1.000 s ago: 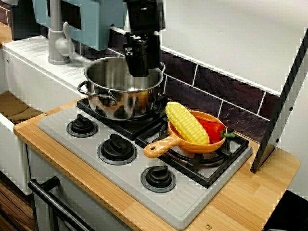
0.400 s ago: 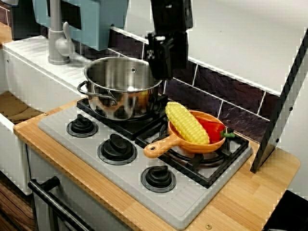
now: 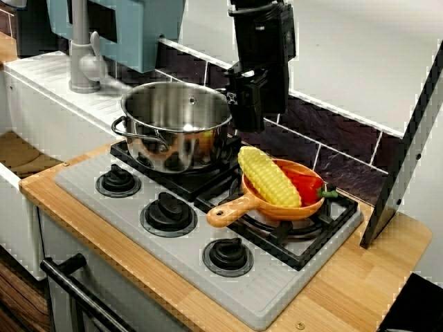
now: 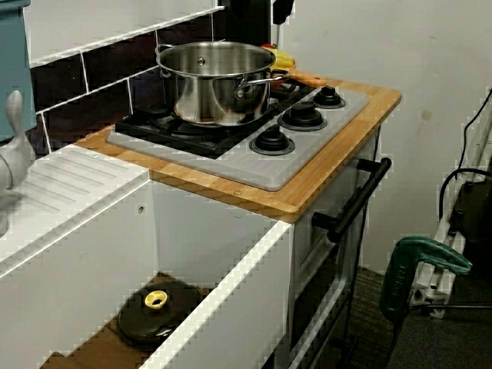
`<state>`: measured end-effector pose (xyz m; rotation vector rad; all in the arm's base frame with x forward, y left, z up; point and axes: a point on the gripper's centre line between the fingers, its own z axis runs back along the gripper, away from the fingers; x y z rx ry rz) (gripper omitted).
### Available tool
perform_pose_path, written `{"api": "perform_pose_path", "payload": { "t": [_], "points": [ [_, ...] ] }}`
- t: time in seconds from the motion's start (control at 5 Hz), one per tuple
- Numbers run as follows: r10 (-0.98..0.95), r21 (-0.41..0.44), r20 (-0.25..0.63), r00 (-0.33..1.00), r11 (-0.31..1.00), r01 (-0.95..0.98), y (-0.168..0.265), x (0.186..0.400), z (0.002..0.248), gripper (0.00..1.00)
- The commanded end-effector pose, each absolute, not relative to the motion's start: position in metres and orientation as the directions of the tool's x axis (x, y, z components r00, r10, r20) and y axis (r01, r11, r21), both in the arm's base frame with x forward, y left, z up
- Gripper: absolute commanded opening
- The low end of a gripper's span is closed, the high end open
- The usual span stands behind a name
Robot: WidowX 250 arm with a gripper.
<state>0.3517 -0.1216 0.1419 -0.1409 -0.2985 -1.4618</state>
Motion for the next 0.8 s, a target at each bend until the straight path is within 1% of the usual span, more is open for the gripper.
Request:
{"api": "perform_pose_path", "payload": {
  "t": [0.0,0.2,0.6],
  "points": [
    [-0.944,0.138,0.314,0.097,0.146,0.980,-0.120,0.343,0.152,1.00],
    [-0.941,0.154,0.319,0.112,0.168,0.974,-0.126,0.339,0.145,1.00],
    [-0.955,0.141,0.284,0.088,0.132,0.981,-0.136,0.342,0.133,1.00]
  ]
}}
